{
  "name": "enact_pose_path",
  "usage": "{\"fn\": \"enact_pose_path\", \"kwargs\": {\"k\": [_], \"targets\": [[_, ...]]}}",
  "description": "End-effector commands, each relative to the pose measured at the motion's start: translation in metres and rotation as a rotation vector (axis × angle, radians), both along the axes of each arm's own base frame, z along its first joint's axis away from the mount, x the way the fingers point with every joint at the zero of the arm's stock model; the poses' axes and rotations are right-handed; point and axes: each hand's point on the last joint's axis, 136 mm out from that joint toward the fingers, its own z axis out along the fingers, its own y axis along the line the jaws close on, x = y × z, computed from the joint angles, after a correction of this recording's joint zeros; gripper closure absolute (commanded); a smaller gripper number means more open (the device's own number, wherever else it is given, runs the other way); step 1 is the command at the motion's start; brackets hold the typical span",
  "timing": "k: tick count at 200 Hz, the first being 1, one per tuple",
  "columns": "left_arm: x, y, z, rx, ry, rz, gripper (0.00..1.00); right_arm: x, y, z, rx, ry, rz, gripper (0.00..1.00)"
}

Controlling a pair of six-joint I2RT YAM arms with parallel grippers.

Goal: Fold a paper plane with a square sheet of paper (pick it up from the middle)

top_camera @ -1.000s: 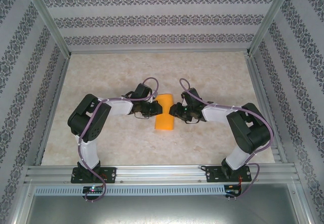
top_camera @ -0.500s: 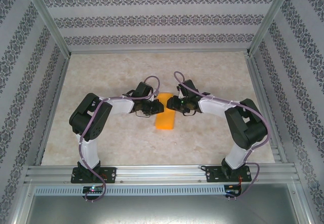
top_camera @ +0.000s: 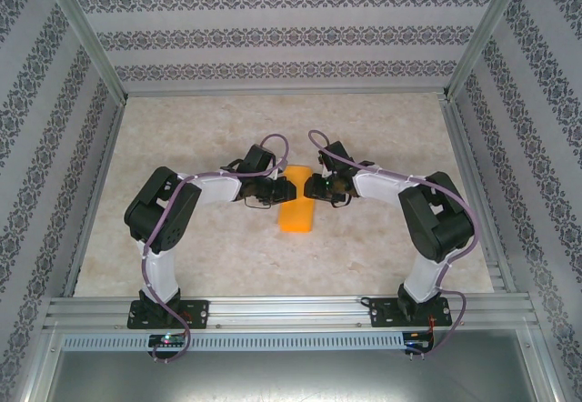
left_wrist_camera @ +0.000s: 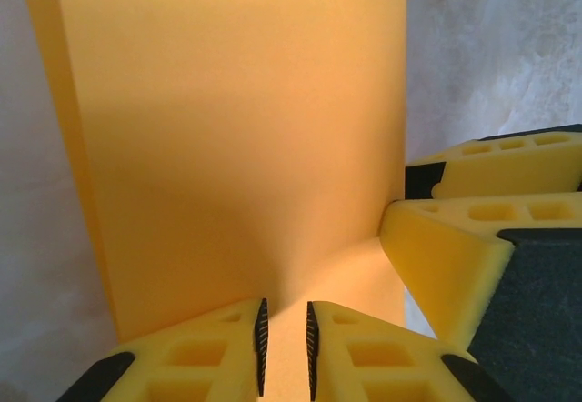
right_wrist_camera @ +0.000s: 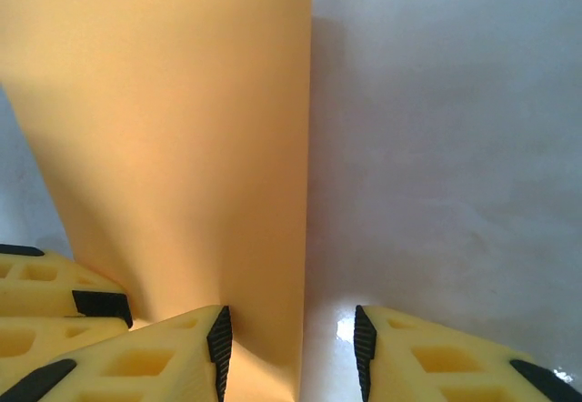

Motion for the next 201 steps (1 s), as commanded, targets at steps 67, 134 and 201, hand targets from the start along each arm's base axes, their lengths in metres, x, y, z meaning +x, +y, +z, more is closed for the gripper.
{"fn": "enact_pose_path", "kwargs": {"k": [67, 134, 201], "targets": [[0.0, 0.012, 0.035, 0.106, -0.092, -0.052, 0.65, 0.008, 0.001, -0.009, -0.026, 0.001, 0.009, 0.62], [0.007, 0.038, 0.032, 0.171, -0.088, 0.004, 0.52, 0.01, 0.003, -0.009, -0.012, 0.005, -0.016, 0.63], [0.009, 0.04, 0.021, 0.161, -0.061, 0.024, 0.52, 0.004, 0.002, -0.013, -0.066, 0.005, 0.035, 0.62]]}}
